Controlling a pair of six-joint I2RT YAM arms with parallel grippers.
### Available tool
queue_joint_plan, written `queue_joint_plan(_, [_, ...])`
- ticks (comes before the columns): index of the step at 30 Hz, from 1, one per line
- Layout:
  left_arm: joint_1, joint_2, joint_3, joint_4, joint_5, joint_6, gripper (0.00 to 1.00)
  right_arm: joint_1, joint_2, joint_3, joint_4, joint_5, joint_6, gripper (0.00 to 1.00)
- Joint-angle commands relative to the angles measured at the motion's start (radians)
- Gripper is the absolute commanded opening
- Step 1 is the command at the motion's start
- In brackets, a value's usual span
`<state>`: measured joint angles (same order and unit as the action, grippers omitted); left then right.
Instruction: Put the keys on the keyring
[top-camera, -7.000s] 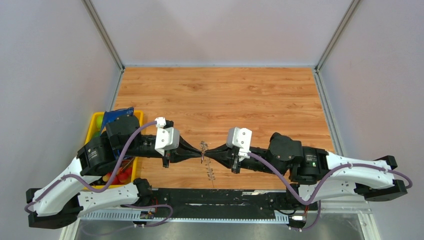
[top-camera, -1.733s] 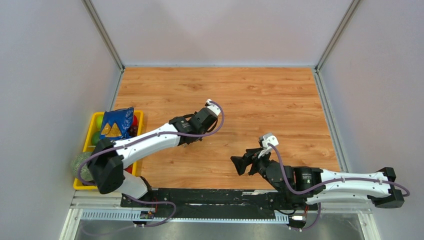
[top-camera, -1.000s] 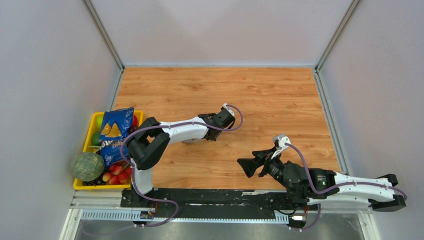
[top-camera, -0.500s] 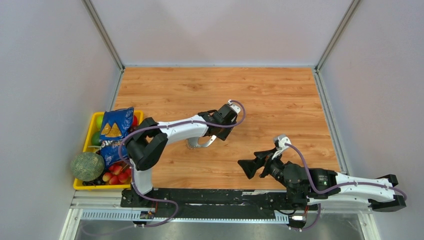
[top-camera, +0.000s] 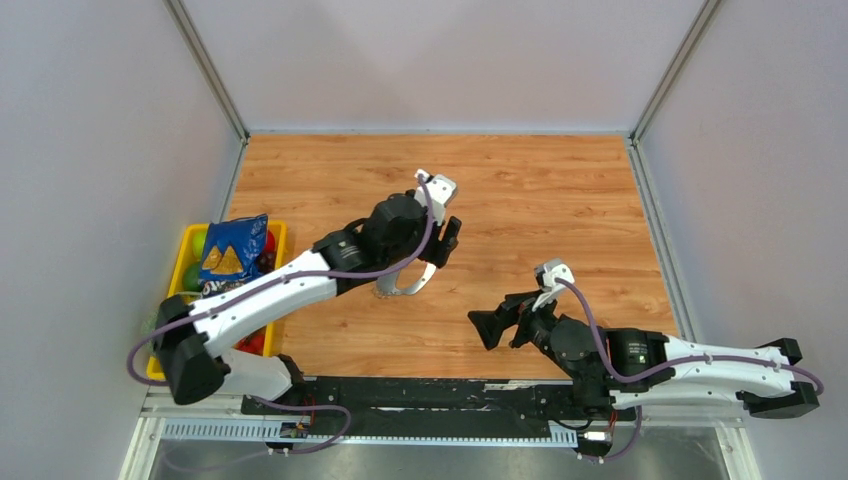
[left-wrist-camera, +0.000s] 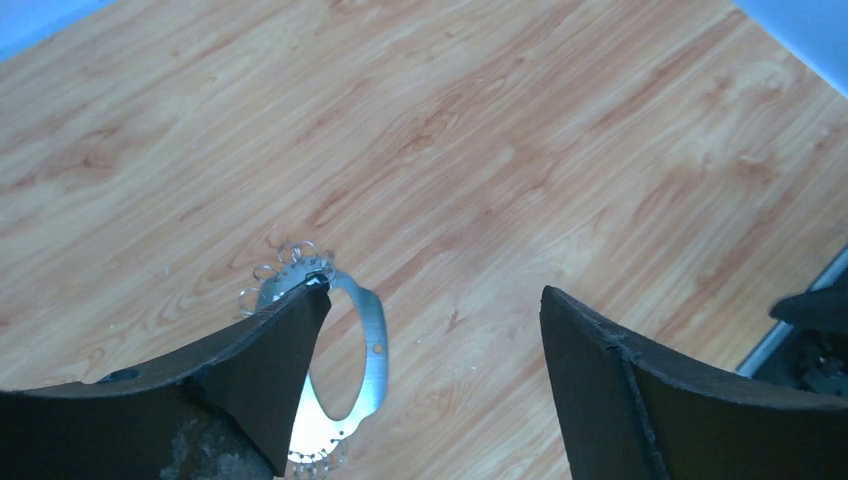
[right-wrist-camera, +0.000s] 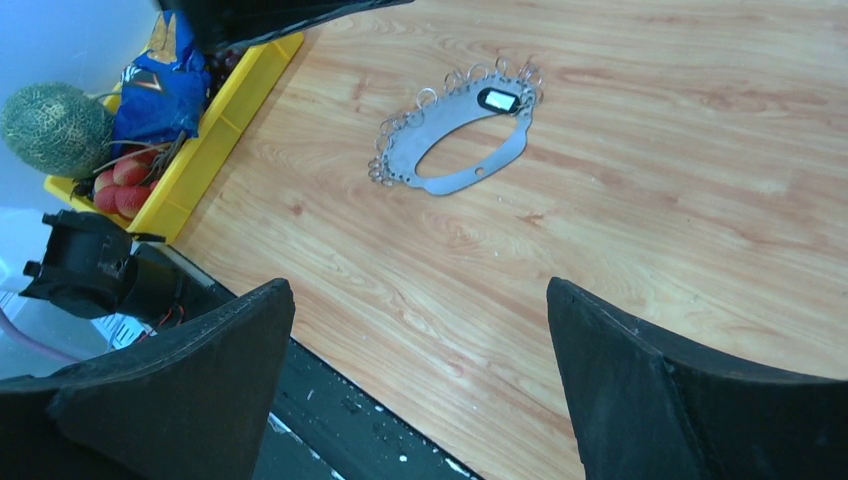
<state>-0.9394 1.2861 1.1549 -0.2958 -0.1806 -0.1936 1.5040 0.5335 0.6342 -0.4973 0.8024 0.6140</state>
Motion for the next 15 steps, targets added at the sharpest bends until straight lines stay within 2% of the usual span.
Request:
queue_joint_plan(1, [-0.001,-0.133,-0.045,0.009,0.036,0.052,0.97,-0.002,0.086,0.119,0.011,0.080,-0.055,1.00])
queue_joint_plan(11, [-0.002,-0.422,-0.157,-0.051,0.041,0.078,1.00,-0.006,0.409,0.346,0.005,0.185,-0.152,1.00])
queue_joint_plan(15, [-0.002,-0.520,-0.189,-0.076,0.050,0.056,1.00,-0.103,0.474,0.437,-0.001,0.064,-0.224,1.00])
